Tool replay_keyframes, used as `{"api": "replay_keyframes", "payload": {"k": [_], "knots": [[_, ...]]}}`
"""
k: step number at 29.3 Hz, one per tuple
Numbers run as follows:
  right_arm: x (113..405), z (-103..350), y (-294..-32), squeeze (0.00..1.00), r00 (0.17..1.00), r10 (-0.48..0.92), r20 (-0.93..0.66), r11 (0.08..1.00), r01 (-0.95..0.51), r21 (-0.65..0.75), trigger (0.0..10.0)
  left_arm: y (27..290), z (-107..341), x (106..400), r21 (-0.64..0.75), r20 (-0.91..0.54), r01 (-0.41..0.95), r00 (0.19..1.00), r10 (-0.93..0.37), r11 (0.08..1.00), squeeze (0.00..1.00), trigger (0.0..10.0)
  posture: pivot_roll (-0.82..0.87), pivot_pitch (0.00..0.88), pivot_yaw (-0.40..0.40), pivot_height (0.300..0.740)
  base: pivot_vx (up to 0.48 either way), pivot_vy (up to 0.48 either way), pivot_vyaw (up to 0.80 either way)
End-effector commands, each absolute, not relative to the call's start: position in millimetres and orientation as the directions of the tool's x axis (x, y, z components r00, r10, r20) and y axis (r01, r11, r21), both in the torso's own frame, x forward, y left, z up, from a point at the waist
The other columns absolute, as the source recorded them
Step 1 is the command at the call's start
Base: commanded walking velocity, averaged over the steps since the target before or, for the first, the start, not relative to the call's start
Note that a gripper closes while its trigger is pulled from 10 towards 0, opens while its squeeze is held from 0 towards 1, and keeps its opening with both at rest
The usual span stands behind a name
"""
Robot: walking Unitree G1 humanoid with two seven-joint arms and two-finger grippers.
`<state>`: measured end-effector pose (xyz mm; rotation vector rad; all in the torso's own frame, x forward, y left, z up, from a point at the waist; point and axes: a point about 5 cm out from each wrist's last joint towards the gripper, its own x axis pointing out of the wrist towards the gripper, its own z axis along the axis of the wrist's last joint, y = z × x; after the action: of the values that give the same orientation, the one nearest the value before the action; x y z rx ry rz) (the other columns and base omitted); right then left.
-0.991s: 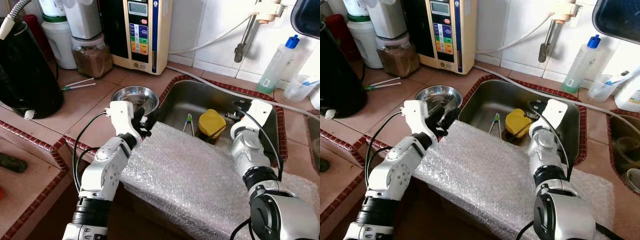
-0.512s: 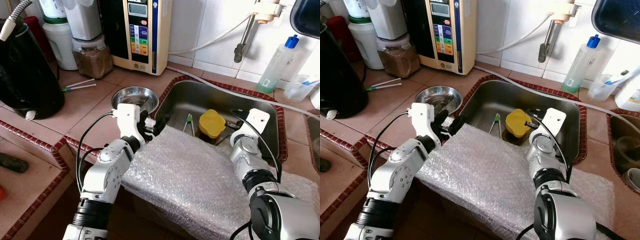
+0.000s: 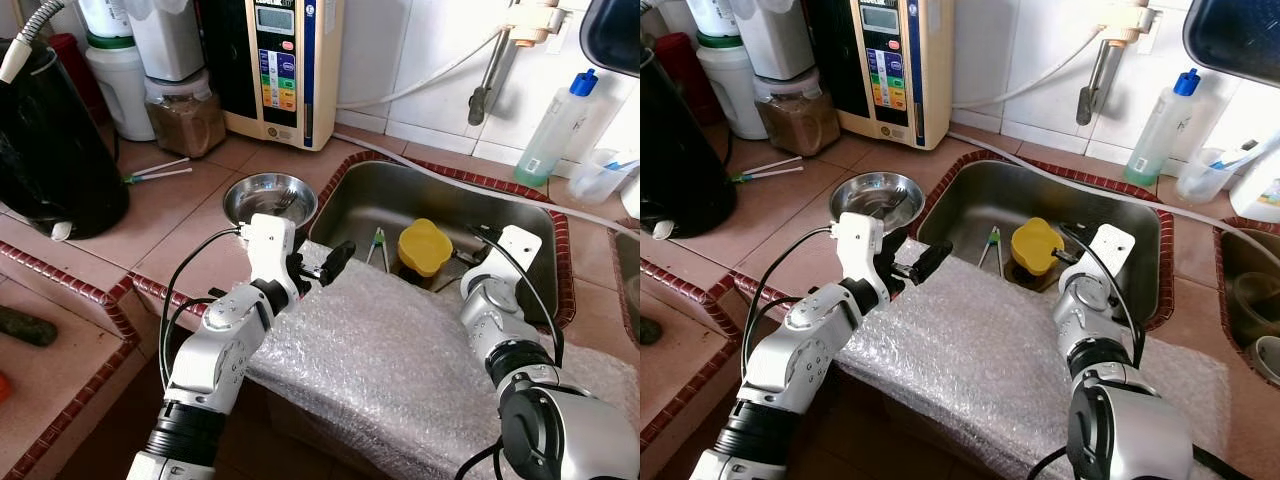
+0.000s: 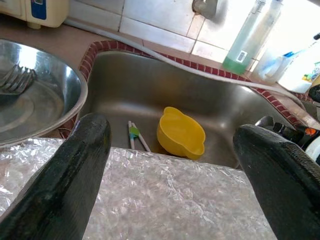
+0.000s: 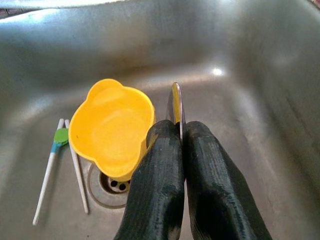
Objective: Kitchen organization
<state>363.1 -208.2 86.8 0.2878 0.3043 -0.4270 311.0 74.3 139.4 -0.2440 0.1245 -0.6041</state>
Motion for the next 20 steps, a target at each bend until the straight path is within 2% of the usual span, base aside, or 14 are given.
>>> {"api": "replay_keyframes", "payload": {"k": [1, 11, 12, 14, 15, 20], "knots": [[362.5, 84.4, -206.9, 1.0, 0.86, -0.354, -0.367, 0.867, 0.449, 0.216, 0.0, 73.5, 142.1, 309.6, -0.243, -0.041, 0.558, 0.811, -0.584, 0.793, 1.0, 10.0, 0.14, 0.0, 0.016, 0.74, 0.0, 0.0, 0.0], [362.8, 84.3, -207.0, 1.0, 0.856, -0.351, -0.379, 0.858, 0.456, 0.236, 0.0, 72.4, 142.1, 309.4, -0.237, -0.039, 0.564, 0.808, -0.588, 0.791, 1.0, 10.0, 0.13, 0.0, 0.017, 0.74, 0.0, 0.0, 0.0], [362.9, 84.0, -206.7, 1.0, 0.857, -0.343, -0.384, 0.859, 0.452, 0.241, 5.3, 72.0, 142.4, 309.6, -0.235, -0.038, 0.565, 0.807, -0.589, 0.79, 1.0, 10.0, 0.13, 0.0, 0.016, 0.74, 0.0, 0.0, 0.0], [362.5, 83.0, -206.5, 1.0, 0.856, -0.339, -0.39, 0.859, 0.451, 0.244, 5.3, 71.9, 142.3, 309.6, -0.234, -0.039, 0.566, 0.807, -0.589, 0.791, 1.0, 10.0, 0.13, 0.0, 0.015, 0.74, 0.0, 0.0, 0.0], [362.3, 82.6, -206.6, 1.0, 0.855, -0.339, -0.392, 0.857, 0.453, 0.245, 10.0, 71.8, 142.3, 309.6, -0.234, -0.039, 0.566, 0.807, -0.589, 0.791, 1.0, 10.0, 0.13, 0.0, 0.015, 0.74, 0.0, 0.0, 0.0], [362.9, 83.1, -205.4, 1.0, 0.858, -0.331, -0.392, 0.852, 0.45, 0.265, 10.0, 71.9, 142.3, 310.0, -0.23, -0.041, 0.565, 0.808, -0.588, 0.793, 1.0, 10.0, 0.13, 0.0, 0.014, 0.74, 0.0, 0.0, 0.0]]}}
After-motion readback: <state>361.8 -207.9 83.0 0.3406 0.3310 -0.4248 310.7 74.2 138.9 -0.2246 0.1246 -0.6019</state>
